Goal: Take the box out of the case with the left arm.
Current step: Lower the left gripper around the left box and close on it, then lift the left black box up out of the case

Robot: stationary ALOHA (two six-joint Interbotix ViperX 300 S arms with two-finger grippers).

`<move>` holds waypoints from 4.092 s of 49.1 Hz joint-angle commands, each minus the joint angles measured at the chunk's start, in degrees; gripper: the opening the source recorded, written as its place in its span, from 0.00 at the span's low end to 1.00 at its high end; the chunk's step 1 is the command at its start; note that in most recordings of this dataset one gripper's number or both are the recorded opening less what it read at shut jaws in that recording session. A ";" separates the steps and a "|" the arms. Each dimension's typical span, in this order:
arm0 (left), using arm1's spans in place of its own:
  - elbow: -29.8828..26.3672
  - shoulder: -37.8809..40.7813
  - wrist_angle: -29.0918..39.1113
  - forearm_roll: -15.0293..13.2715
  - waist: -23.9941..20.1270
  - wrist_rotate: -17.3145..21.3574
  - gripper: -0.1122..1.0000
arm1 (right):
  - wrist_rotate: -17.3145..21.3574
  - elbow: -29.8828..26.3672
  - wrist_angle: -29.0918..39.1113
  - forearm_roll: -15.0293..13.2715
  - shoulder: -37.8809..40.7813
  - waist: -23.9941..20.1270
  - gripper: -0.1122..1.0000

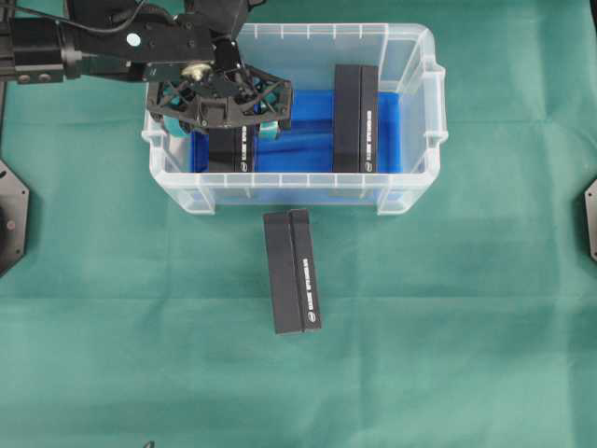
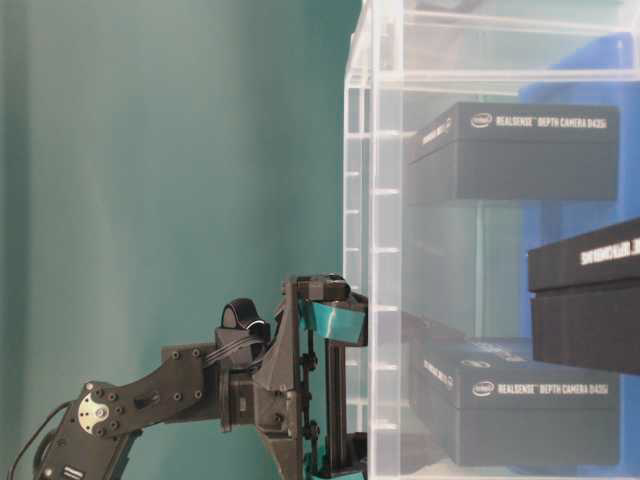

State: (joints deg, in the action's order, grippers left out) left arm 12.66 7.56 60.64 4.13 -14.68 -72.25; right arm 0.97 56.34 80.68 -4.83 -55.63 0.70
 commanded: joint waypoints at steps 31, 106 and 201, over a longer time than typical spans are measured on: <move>0.35 -0.26 -2.99 0.35 1.05 0.09 0.64 | 0.09 -1.49 0.09 0.00 0.18 0.09 0.09; -25.40 -9.49 28.04 -0.70 3.43 -2.20 0.64 | 0.09 -1.58 0.09 0.00 0.18 0.09 0.09; -27.33 -9.49 31.90 -0.62 15.56 -13.97 0.64 | 0.09 -1.49 0.09 0.00 0.18 0.09 0.09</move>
State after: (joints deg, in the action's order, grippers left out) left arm -13.97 -0.18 92.46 3.34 -1.49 -84.55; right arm 0.97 56.34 80.68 -4.83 -55.63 0.70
